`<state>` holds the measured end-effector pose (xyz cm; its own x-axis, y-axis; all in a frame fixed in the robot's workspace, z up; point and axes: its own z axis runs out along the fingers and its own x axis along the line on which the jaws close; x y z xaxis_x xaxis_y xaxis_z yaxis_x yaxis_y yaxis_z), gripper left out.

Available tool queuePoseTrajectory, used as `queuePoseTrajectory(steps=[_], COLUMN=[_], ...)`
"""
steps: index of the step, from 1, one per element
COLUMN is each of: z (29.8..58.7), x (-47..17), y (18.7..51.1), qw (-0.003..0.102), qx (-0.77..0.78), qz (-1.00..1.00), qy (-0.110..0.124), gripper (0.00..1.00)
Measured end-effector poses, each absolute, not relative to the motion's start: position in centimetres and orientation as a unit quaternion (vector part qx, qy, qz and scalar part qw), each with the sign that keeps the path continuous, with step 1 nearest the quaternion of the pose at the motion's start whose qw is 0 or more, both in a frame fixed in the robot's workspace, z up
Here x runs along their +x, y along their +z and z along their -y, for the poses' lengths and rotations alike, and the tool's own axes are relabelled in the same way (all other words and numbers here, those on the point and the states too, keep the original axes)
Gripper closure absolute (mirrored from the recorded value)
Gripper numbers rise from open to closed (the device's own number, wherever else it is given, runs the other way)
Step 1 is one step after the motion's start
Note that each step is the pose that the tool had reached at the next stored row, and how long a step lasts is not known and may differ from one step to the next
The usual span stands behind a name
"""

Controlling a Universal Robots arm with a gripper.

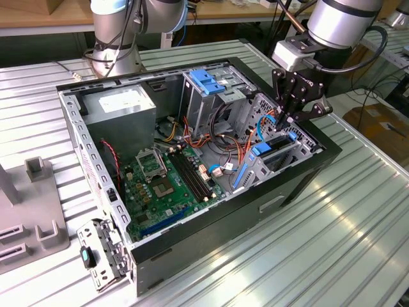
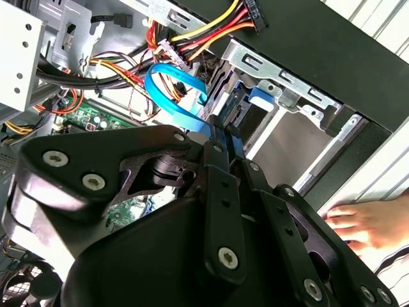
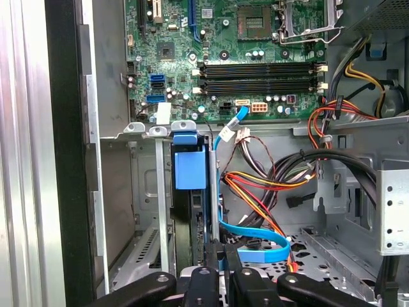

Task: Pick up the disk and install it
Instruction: 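Insert the first disk wire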

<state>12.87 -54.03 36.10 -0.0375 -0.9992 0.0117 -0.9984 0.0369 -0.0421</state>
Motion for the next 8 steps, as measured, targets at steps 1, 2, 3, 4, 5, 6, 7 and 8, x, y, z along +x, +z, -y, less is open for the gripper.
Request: queuePoseTrajectory(steps=[1, 2, 3, 4, 5, 6, 7, 8], z=[54.05, 54.07, 54.09, 54.11, 54.16, 54.20, 54.23, 54.28], x=[12.87, 12.87, 12.87, 12.87, 12.87, 12.87, 12.87, 12.87], y=[36.10, 36.10, 36.10, 36.10, 36.10, 36.10, 36.10, 36.10], qw=[0.010, 0.010, 0.010, 0.010, 0.010, 0.010, 0.010, 0.010], qx=[-0.694, -0.694, -0.694, -0.694, -0.694, -0.694, -0.694, -0.694], qz=[-0.720, -0.720, -0.720, -0.720, -0.720, -0.720, -0.720, -0.720], qy=[-0.019, -0.019, -0.019, -0.019, -0.019, -0.019, -0.019, -0.019], gripper=[0.84, 0.84, 0.84, 0.84, 0.84, 0.84, 0.84, 0.84])
